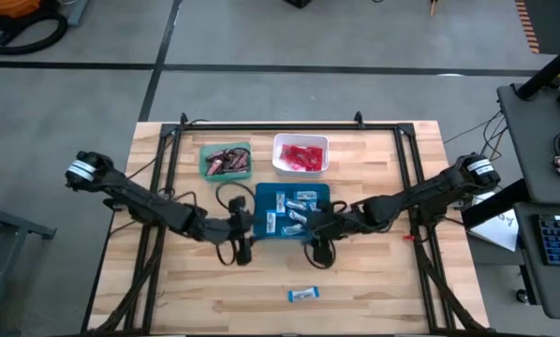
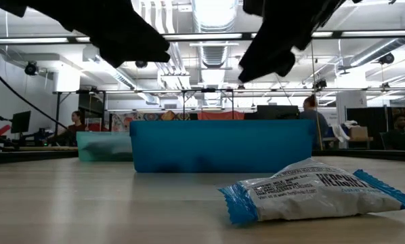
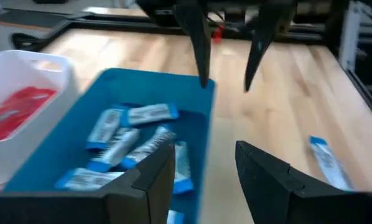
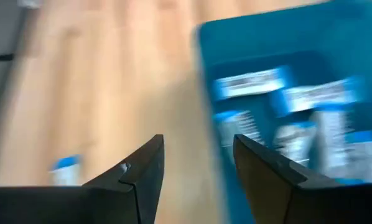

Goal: Sort candy

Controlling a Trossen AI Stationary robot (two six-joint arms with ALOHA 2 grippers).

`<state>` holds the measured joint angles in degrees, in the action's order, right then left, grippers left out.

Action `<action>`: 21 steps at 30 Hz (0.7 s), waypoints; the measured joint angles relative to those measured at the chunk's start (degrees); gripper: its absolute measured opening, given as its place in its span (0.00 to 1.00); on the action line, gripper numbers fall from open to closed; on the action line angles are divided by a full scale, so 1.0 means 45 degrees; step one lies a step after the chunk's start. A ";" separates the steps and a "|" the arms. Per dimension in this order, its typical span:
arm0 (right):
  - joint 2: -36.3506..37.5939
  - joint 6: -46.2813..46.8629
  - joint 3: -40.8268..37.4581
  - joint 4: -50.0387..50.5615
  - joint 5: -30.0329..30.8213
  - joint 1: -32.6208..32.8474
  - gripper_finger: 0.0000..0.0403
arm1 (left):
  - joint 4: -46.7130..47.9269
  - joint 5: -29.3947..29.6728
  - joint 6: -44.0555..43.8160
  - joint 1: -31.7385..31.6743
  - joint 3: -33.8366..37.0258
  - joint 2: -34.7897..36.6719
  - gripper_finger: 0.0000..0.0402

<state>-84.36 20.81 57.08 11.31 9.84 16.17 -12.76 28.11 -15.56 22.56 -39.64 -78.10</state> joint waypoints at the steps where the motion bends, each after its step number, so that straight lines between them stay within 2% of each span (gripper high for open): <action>1: 0.0082 0.0369 0.0005 -0.0029 -0.0483 0.0158 0.45 | 0.0081 0.0003 0.0004 0.0187 -0.0235 -0.0283 0.38; 4: 0.0176 0.1191 0.0005 -0.0298 -0.1240 0.0927 0.43 | 0.0425 0.0003 0.0056 0.0761 -0.1101 -0.1049 0.38; 9: 0.0259 0.2112 0.0010 -0.0341 -0.1278 0.2630 0.41 | 0.1621 0.0003 0.0052 0.1452 -0.2552 -0.2437 0.38; 14: 0.0248 0.3653 0.0010 -0.0280 -0.1169 0.4152 0.40 | 0.1763 0.0008 0.0002 0.1939 -0.3702 -0.3649 0.38; 17: 0.0172 0.4210 0.0010 -0.0257 -0.0604 0.4963 0.40 | 0.1822 0.0012 0.0002 0.2232 -0.4180 -0.4239 0.38; 21: 0.0172 0.4262 0.0005 -0.0550 0.1155 0.5970 0.40 | 0.1533 0.0062 -0.0104 0.2621 -0.4536 -0.4870 0.38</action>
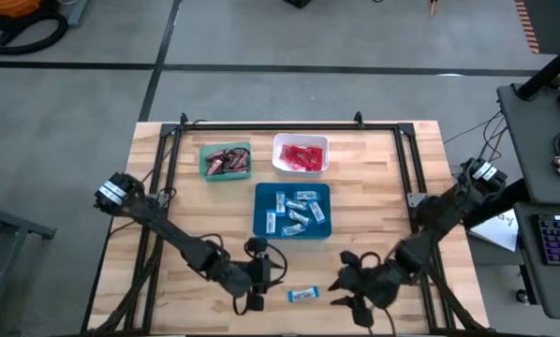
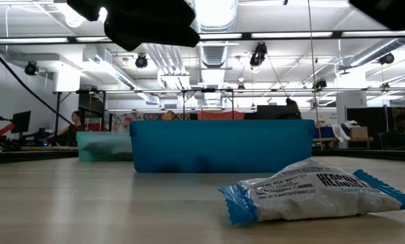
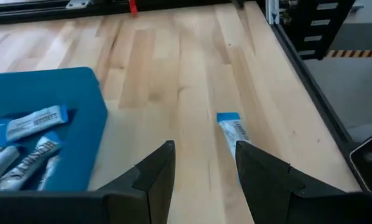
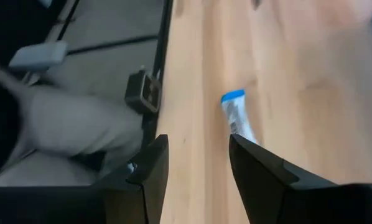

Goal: Sort candy

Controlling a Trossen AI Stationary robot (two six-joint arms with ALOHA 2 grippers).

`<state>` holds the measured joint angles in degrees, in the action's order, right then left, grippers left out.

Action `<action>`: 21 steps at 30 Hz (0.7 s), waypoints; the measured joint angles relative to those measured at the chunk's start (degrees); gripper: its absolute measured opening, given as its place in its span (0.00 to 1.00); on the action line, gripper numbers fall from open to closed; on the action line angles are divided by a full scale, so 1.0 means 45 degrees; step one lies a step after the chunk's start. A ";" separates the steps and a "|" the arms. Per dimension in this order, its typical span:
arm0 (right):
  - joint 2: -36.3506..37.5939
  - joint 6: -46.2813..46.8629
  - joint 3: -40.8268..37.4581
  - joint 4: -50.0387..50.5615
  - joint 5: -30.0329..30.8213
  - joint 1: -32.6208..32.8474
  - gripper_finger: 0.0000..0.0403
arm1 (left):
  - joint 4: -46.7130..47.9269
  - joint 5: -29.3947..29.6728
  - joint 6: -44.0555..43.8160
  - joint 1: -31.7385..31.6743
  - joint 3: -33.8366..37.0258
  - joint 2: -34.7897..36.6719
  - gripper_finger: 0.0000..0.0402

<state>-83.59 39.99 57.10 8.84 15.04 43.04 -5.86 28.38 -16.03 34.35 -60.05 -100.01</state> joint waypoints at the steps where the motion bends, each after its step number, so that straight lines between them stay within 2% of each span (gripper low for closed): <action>1: 0.0000 -0.0003 0.0000 -0.0069 0.0594 0.0234 0.39 | -0.0163 0.0121 -0.0023 0.0117 -0.0031 -0.0123 0.38; 11: -0.0238 -0.0046 0.0000 -0.0753 0.5820 0.1212 0.36 | -0.2654 0.0435 -0.0600 0.0707 -0.0079 -0.1467 0.38; 21: -0.0714 -0.0109 -0.0003 -0.1556 0.6004 0.1187 0.35 | -0.5583 0.0545 -0.0461 0.0731 -0.0069 -0.3417 0.38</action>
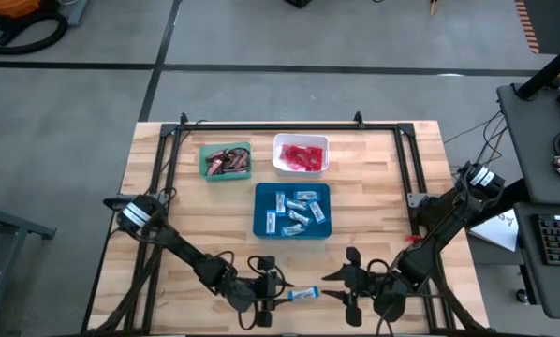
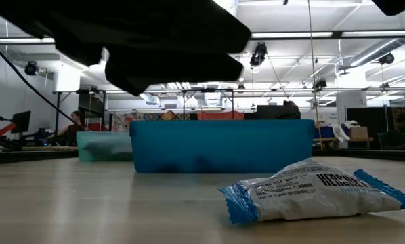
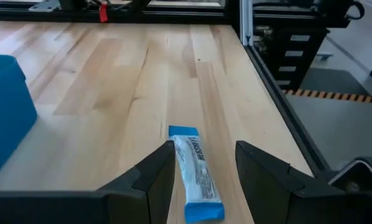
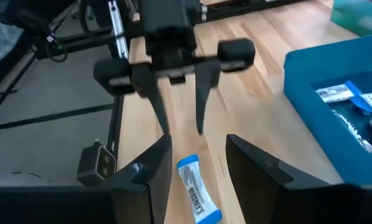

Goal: Sort candy

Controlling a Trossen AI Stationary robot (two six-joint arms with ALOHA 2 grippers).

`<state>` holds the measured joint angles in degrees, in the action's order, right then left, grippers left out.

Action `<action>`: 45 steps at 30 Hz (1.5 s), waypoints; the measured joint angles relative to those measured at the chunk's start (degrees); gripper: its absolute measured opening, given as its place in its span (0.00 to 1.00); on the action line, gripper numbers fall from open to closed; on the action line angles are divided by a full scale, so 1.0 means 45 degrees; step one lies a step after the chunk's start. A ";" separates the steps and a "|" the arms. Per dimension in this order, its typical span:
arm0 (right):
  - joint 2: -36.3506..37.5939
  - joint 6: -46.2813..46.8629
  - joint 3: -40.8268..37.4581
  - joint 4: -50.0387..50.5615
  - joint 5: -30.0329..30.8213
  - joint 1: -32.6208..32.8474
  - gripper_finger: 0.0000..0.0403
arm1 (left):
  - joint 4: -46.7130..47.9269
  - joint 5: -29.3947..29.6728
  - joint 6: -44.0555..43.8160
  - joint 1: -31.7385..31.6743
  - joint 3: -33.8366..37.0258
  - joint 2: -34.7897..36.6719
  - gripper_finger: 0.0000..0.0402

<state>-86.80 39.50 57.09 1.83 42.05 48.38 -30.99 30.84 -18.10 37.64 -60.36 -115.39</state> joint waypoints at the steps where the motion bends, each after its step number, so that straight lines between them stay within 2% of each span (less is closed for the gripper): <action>1: 0.0000 -0.0031 0.0003 -0.0106 0.0003 0.0000 0.35 | -0.0205 0.0013 0.0013 -0.0008 0.0000 -0.0138 0.38; 12: 0.0000 -0.1120 0.0003 -0.0886 0.0014 -0.0005 0.35 | -0.0444 0.0328 0.0300 -0.0056 -0.1249 -0.1655 0.42; 23: 0.0000 -0.1247 0.0003 -0.0861 0.0007 -0.0005 0.32 | -0.0242 0.0416 0.0222 -0.0306 -0.1297 -0.1864 0.58; 27: 0.0000 -0.1279 0.0003 -0.0860 0.0007 -0.0005 0.32 | -0.0457 0.0660 0.0228 -0.0304 -0.1322 -0.2307 0.61; 32: 0.0000 -0.1314 0.0003 -0.0861 0.0006 -0.0005 0.32 | -0.0602 0.0677 0.0232 -0.0304 -0.1739 -0.3094 0.61; 39: 0.0000 -0.1314 0.0003 -0.0859 0.0007 -0.0005 0.32 | -0.0543 0.0707 0.0242 -0.0304 -0.1919 -0.3377 0.60; 45: 0.0000 -0.1319 0.0003 -0.0856 0.0007 -0.0005 0.32 | -0.0295 0.0722 0.0247 -0.0304 -0.1909 -0.3377 0.50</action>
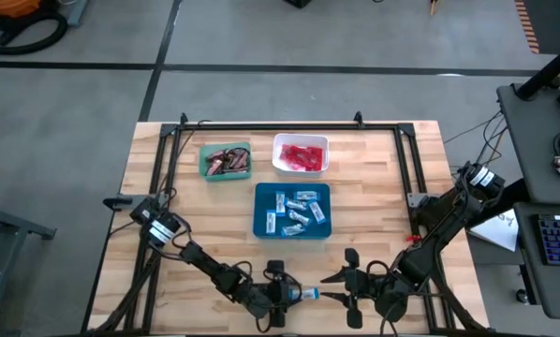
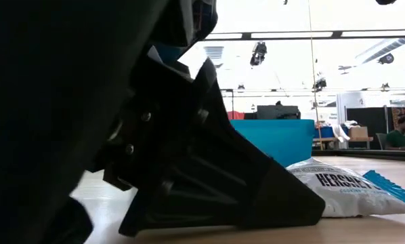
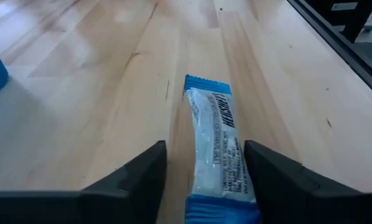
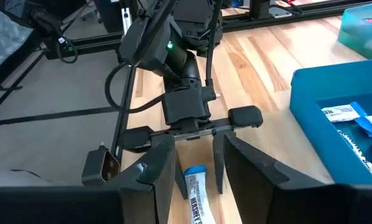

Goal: Sort candy

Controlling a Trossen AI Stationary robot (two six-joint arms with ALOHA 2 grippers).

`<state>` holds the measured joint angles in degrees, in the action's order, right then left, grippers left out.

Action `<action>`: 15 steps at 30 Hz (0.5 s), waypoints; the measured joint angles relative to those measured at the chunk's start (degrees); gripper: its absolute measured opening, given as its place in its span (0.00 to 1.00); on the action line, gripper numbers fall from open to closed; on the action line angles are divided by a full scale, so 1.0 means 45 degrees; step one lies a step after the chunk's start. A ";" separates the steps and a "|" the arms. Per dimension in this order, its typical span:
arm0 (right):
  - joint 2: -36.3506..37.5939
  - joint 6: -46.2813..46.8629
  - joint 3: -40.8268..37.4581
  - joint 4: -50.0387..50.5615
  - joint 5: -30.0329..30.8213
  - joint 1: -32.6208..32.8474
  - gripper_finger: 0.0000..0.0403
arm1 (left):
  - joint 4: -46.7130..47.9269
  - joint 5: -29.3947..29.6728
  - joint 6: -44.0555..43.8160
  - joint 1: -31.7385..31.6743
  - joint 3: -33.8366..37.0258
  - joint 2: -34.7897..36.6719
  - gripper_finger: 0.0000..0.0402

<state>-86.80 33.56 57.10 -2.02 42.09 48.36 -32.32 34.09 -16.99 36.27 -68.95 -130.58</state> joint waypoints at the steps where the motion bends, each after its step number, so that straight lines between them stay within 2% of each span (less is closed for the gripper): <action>1: 0.0000 -0.0015 0.0000 0.0002 0.0000 0.0000 0.32 | -0.0005 -0.0006 0.0013 0.0011 0.0000 0.0000 0.47; 9: 0.0000 -0.0034 0.0000 0.0004 0.0000 0.0000 0.32 | 0.0022 -0.0065 0.0325 0.0019 0.0000 0.0011 0.24; 12: 0.0000 -0.0034 0.0000 0.0008 0.0000 0.0000 0.32 | 0.0039 -0.0058 0.0325 0.0039 0.0005 0.0029 0.21; 15: 0.0000 -0.0034 0.0000 0.0009 0.0000 0.0000 0.32 | 0.0098 -0.0058 0.0340 0.0105 0.0021 0.0119 0.22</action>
<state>-86.80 33.41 57.10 -1.98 42.09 48.36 -31.88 33.82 -15.46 36.75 -68.85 -130.05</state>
